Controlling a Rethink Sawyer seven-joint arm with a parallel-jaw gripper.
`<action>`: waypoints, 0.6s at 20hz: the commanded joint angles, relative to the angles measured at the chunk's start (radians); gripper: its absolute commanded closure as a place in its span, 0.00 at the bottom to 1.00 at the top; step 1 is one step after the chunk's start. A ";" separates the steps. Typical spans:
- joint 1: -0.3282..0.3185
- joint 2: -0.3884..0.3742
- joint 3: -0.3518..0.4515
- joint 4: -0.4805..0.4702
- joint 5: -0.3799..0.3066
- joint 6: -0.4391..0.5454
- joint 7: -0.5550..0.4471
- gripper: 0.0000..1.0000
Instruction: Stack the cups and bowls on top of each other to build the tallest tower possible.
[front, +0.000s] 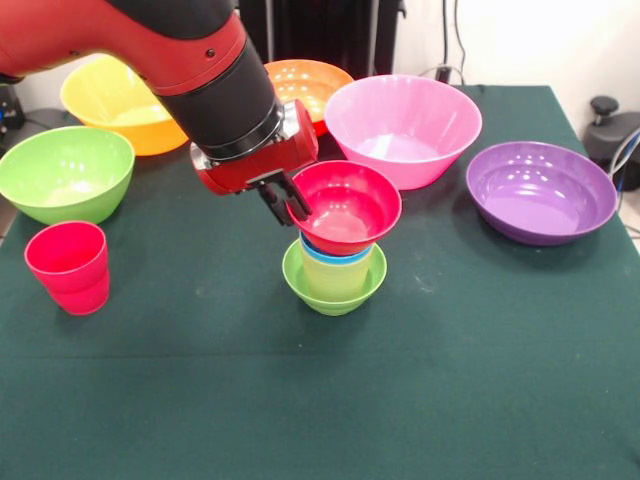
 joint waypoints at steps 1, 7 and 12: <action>0.015 0.058 0.013 0.014 -0.076 -0.065 -0.293 1.00; 0.016 0.056 0.011 0.015 -0.076 -0.053 -0.288 0.00; 0.017 0.053 0.010 0.014 -0.082 -0.051 -0.289 0.00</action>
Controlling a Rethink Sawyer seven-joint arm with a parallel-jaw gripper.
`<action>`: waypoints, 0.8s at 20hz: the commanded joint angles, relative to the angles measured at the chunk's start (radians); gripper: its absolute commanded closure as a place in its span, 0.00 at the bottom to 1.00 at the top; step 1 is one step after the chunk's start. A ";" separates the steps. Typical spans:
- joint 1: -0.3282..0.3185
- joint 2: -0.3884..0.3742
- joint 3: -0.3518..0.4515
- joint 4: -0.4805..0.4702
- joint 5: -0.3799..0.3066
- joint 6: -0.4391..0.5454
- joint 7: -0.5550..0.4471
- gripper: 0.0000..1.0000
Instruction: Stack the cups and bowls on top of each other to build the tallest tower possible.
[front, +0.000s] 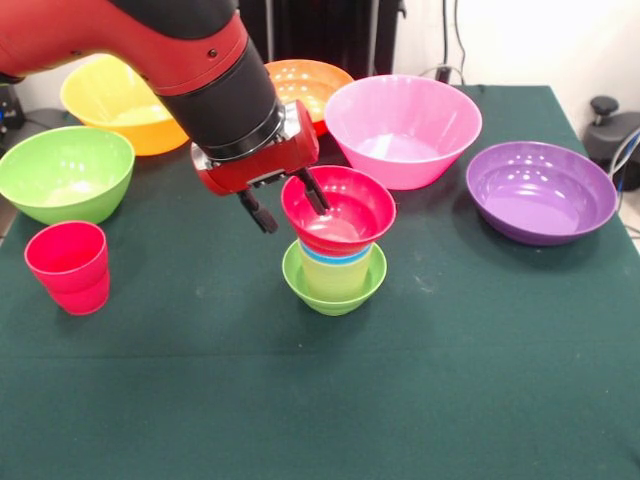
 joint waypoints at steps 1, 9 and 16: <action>0.016 0.054 0.007 0.015 -0.073 -0.052 -0.289 0.00; 0.011 0.063 0.020 0.008 -0.070 -0.066 -0.289 0.00; 0.012 0.058 0.030 0.008 -0.057 -0.049 -0.280 0.00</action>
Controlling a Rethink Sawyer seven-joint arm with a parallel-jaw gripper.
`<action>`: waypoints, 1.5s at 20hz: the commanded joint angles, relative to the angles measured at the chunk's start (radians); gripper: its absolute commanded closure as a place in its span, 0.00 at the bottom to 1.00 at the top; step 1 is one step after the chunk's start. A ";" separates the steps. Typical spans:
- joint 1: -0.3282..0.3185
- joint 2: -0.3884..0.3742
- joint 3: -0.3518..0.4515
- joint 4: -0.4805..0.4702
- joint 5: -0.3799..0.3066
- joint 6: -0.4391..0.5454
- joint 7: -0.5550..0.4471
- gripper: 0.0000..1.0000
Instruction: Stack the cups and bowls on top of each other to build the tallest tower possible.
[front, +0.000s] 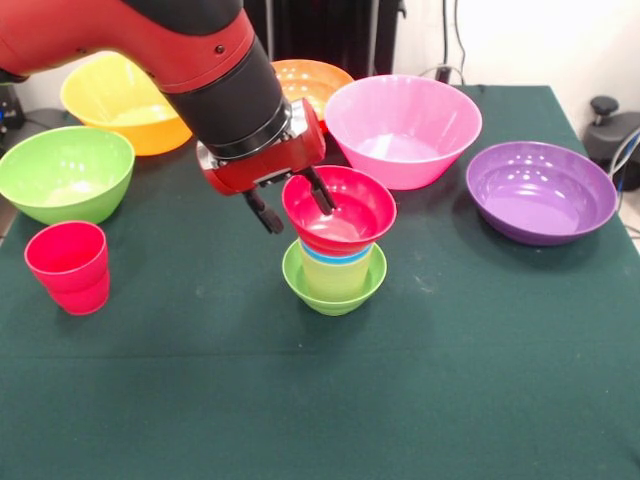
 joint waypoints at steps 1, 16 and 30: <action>0.012 0.059 0.010 0.005 -0.054 -0.051 -0.281 0.00; 0.021 0.008 0.022 -0.074 -0.052 0.043 -0.310 0.00; 0.056 -0.023 0.017 -0.153 -0.055 0.105 -0.336 0.00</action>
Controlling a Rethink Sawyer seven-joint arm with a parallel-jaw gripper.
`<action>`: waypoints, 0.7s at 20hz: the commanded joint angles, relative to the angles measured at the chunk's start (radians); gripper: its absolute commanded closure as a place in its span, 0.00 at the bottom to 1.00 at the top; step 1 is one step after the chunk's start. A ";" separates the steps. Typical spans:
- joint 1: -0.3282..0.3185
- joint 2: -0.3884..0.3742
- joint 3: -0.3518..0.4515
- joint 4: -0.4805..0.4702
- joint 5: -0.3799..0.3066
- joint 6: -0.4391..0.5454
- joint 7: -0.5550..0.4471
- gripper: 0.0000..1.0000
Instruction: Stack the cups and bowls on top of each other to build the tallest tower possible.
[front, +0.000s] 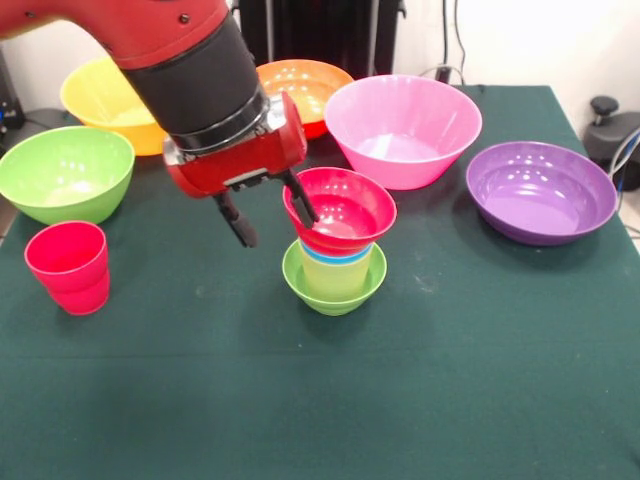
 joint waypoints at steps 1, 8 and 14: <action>0.047 0.002 -0.011 -0.059 -0.053 0.103 -0.333 0.00; 0.056 0.000 -0.020 -0.053 -0.056 0.104 -0.324 0.00; 0.085 0.001 -0.025 -0.146 -0.050 0.178 -0.327 0.00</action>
